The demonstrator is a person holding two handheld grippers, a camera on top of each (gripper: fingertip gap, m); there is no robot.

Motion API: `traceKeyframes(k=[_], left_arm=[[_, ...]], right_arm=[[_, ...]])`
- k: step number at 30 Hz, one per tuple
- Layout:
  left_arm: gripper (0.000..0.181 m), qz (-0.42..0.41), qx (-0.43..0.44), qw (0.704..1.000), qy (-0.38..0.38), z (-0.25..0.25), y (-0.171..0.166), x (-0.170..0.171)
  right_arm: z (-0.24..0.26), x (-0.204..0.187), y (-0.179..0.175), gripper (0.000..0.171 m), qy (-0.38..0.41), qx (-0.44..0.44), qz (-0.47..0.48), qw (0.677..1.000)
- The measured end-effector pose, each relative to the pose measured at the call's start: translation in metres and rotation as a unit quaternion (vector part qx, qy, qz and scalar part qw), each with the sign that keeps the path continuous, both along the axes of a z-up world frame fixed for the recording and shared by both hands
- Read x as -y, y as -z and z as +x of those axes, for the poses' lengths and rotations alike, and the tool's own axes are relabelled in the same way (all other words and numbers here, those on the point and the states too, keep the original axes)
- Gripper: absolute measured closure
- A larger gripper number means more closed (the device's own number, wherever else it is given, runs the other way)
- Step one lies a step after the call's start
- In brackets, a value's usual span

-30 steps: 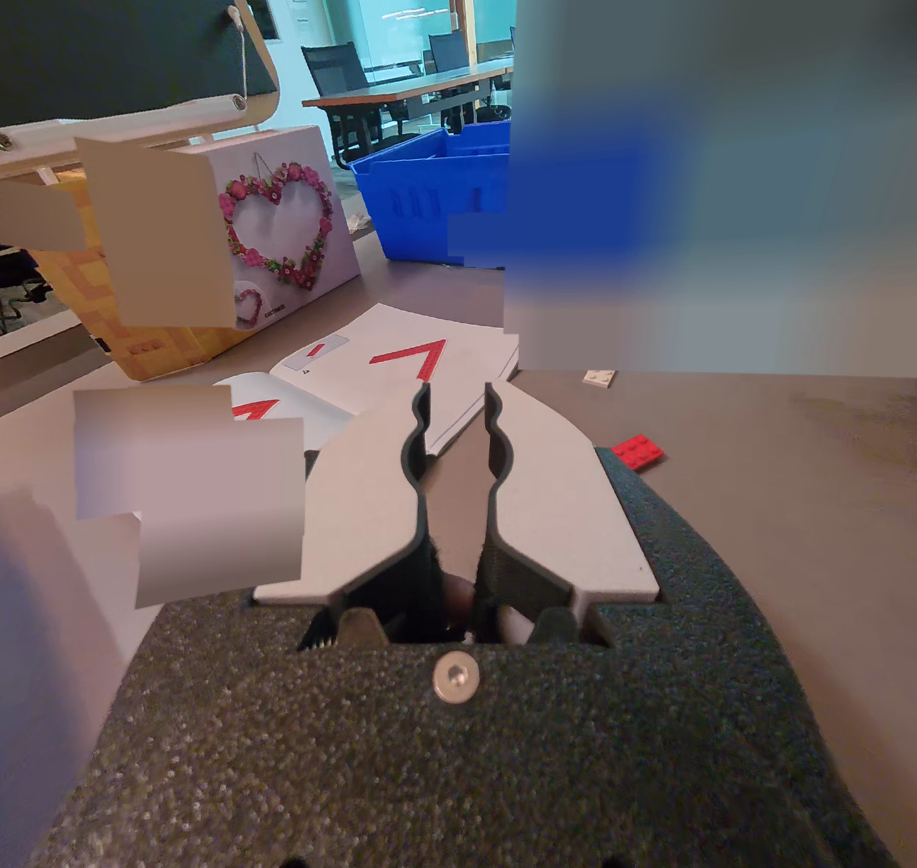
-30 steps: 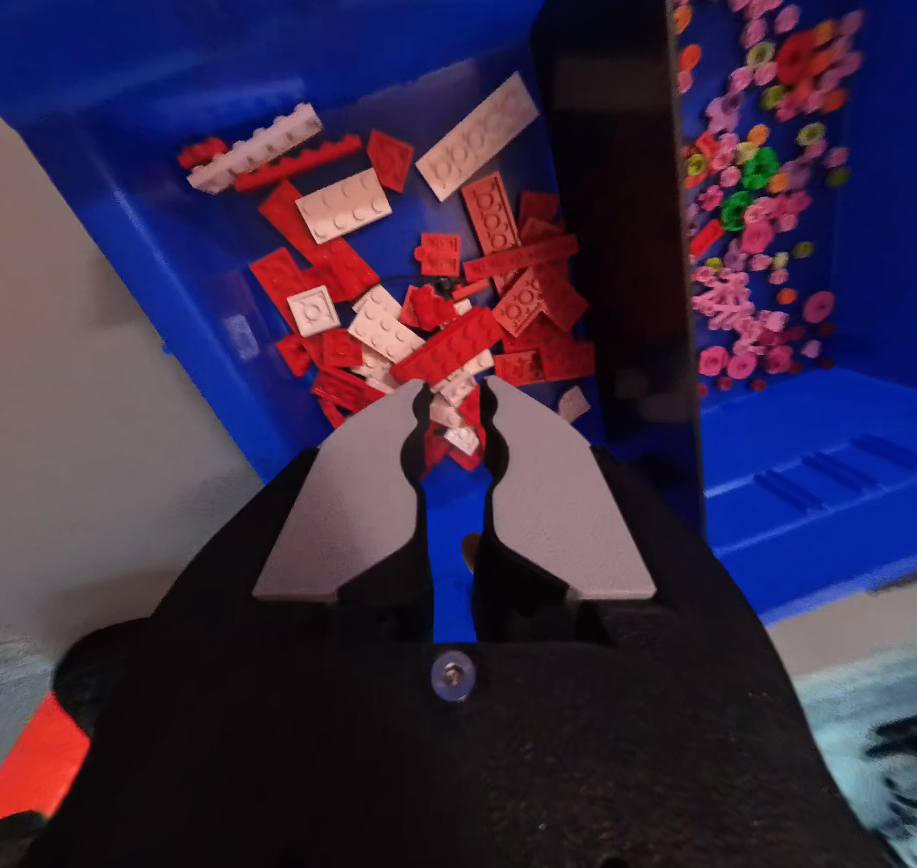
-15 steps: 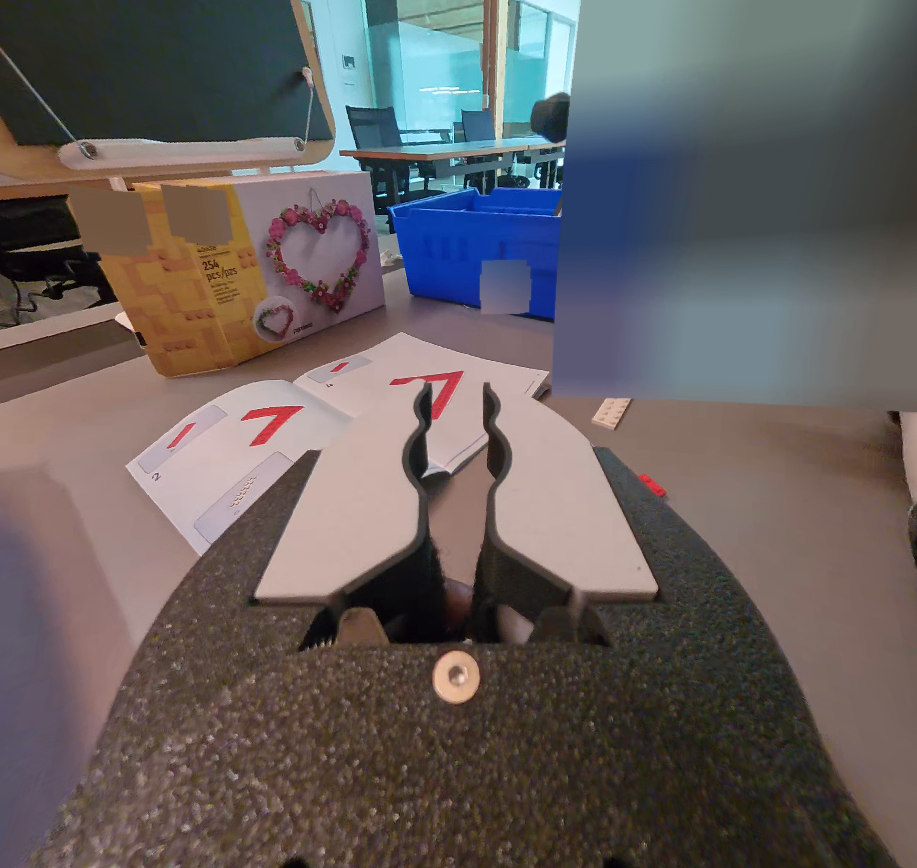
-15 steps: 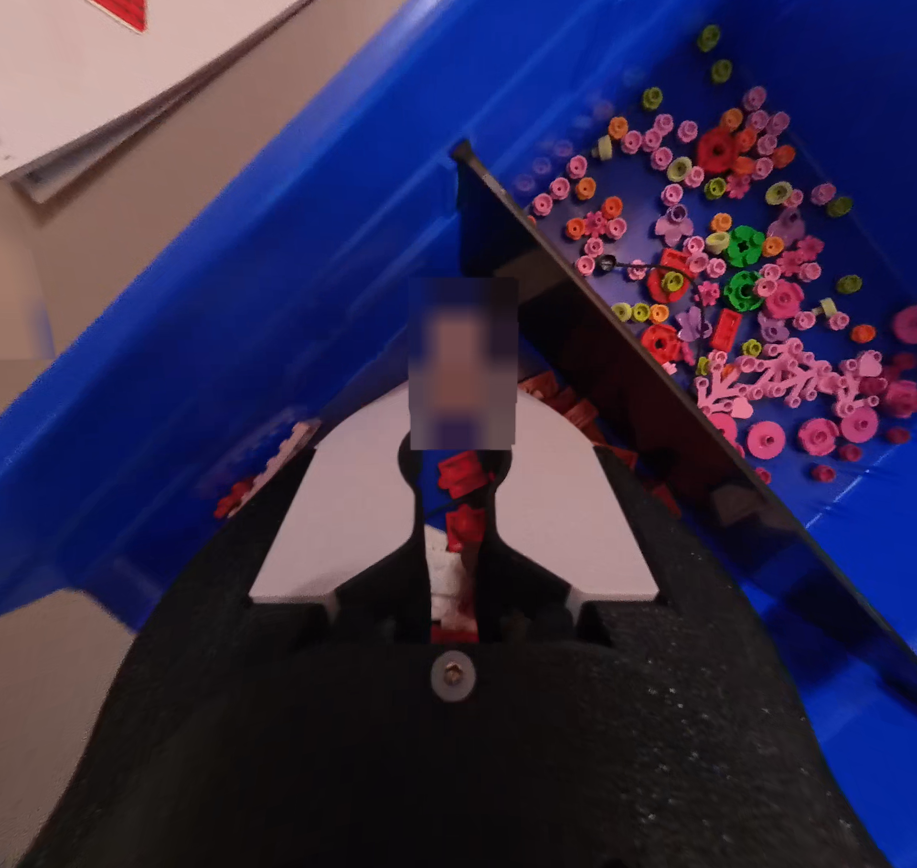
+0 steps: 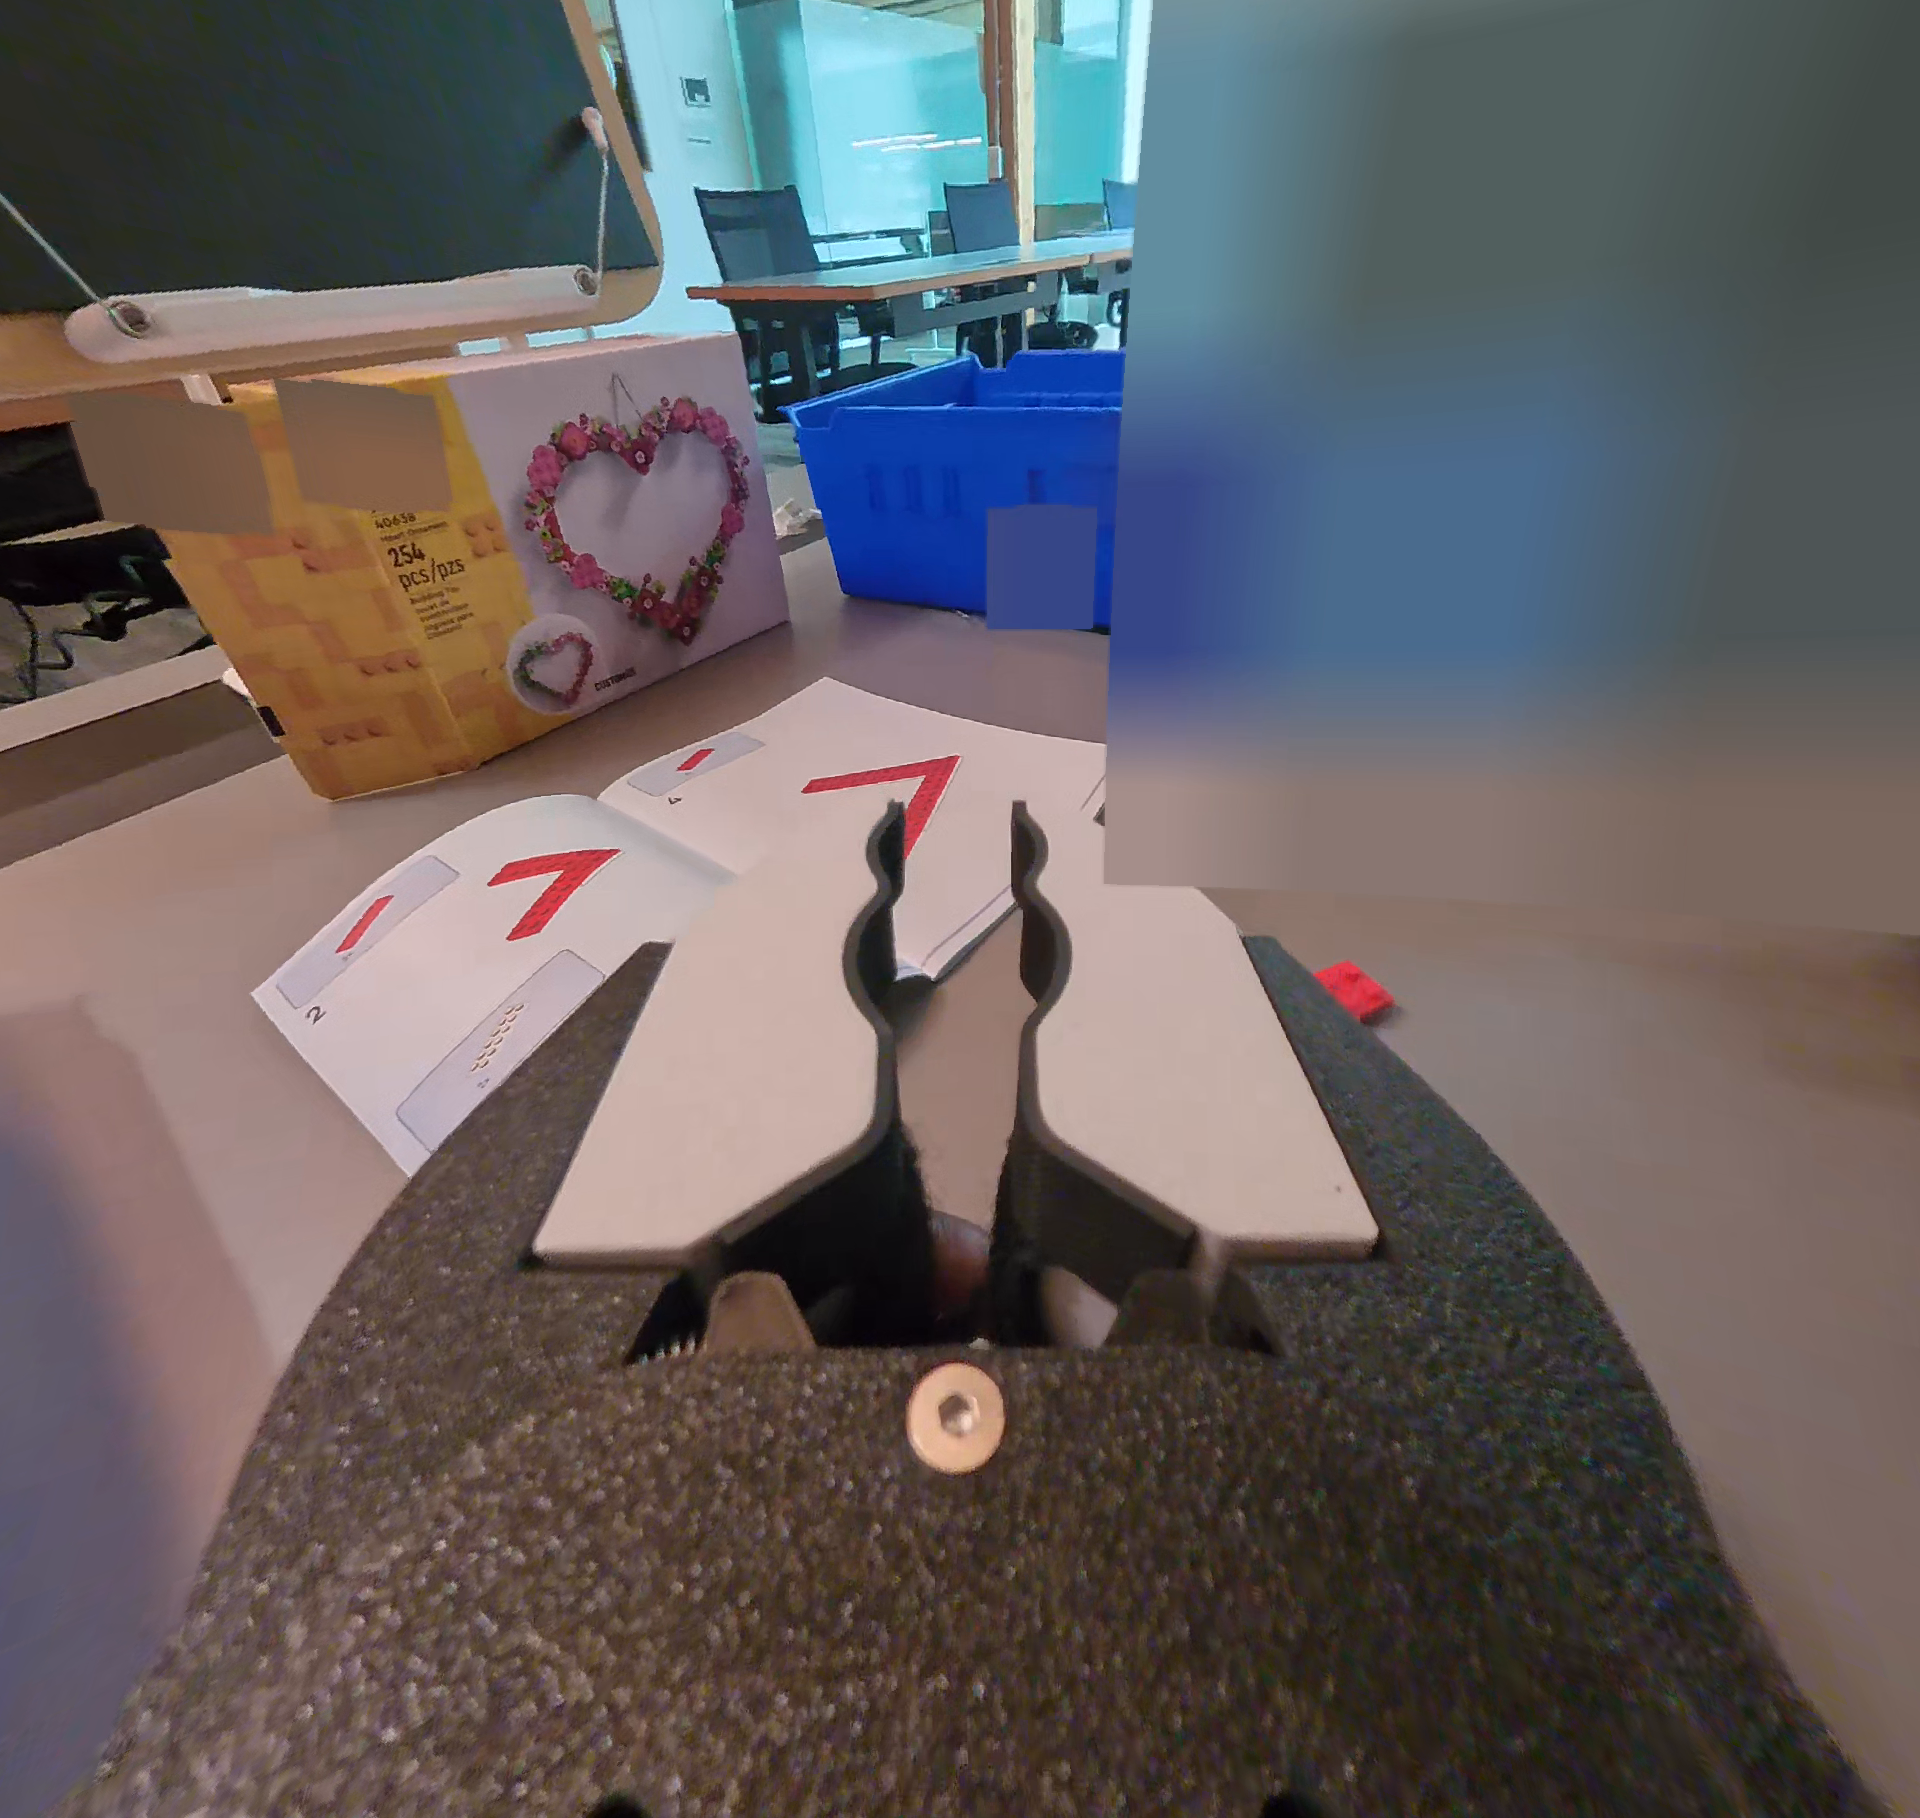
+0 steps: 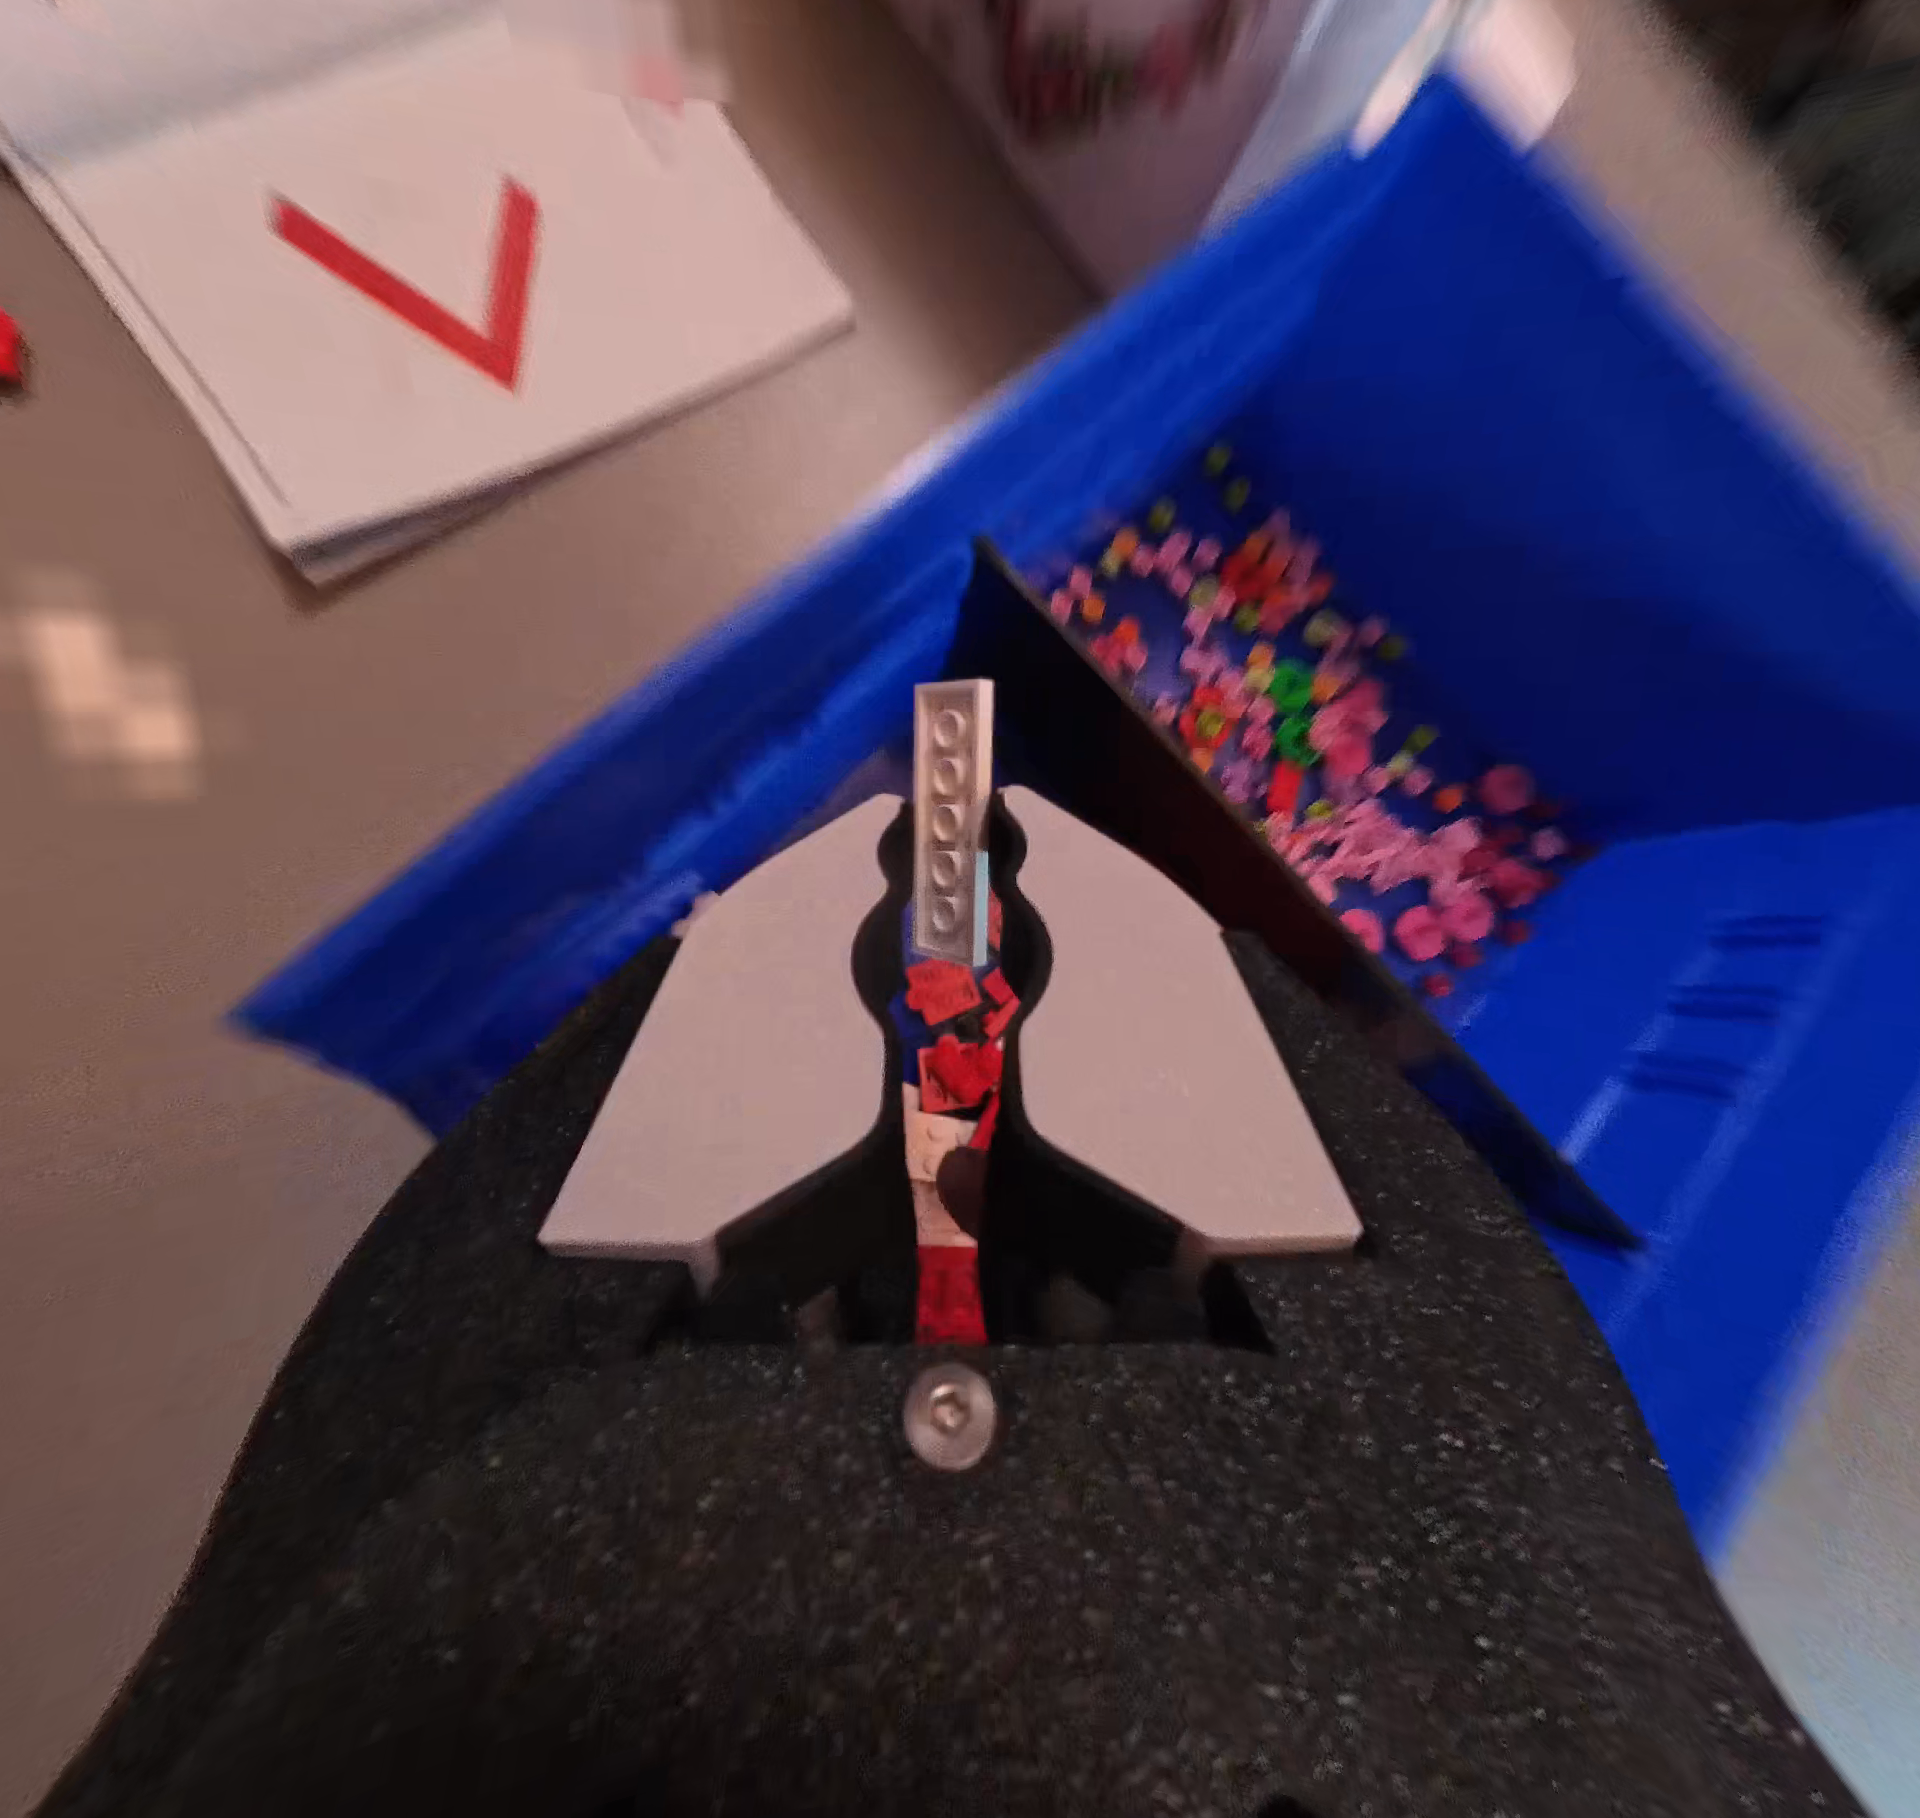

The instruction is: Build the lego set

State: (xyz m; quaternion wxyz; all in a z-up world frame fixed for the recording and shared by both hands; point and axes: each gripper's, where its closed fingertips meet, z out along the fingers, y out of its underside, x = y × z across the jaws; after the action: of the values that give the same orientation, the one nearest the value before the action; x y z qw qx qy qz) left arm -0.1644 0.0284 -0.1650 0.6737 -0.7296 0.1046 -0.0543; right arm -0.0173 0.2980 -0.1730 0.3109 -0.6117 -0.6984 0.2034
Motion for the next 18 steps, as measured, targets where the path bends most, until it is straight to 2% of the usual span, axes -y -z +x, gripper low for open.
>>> traceKeyframes(k=[2,4,6,8,11,14,16,18], left_arm=[[0.163,-0.013,-0.02,1.0,0.013,0.007,0.004,-0.001],[0.162,-0.029,-0.033,0.998,0.036,0.016,0.009,-0.003],[0.161,-0.029,-0.032,0.997,0.057,0.027,0.006,-0.005],[0.162,-0.009,-0.026,0.997,0.071,0.04,-0.005,-0.005],[0.162,0.008,-0.039,0.99,0.138,0.078,-0.016,-0.005],[0.156,-0.004,-0.155,0.963,0.22,0.12,-0.004,-0.005],[0.153,-0.001,-0.246,0.934,0.258,0.136,0.007,-0.005],[0.15,0.005,-0.301,0.909,0.289,0.142,0.012,-0.003]], right_arm=[[0.002,0.026,-0.038,0.158,-0.045,-0.075,0.032,0.996],[0.003,0.07,-0.061,0.158,-0.114,-0.125,0.042,0.985],[0.005,0.119,-0.058,0.158,-0.182,-0.12,0.021,0.976],[0.002,0.165,-0.041,0.158,-0.225,-0.11,-0.02,0.968],[-0.001,0.228,-0.003,0.158,-0.261,-0.068,-0.186,0.945],[-0.001,0.258,0.011,0.158,-0.249,0.005,-0.404,0.88],[0.004,0.266,0.014,0.158,-0.258,0.054,-0.469,0.843],[0.011,0.271,0.019,0.158,-0.272,0.096,-0.484,0.827]])
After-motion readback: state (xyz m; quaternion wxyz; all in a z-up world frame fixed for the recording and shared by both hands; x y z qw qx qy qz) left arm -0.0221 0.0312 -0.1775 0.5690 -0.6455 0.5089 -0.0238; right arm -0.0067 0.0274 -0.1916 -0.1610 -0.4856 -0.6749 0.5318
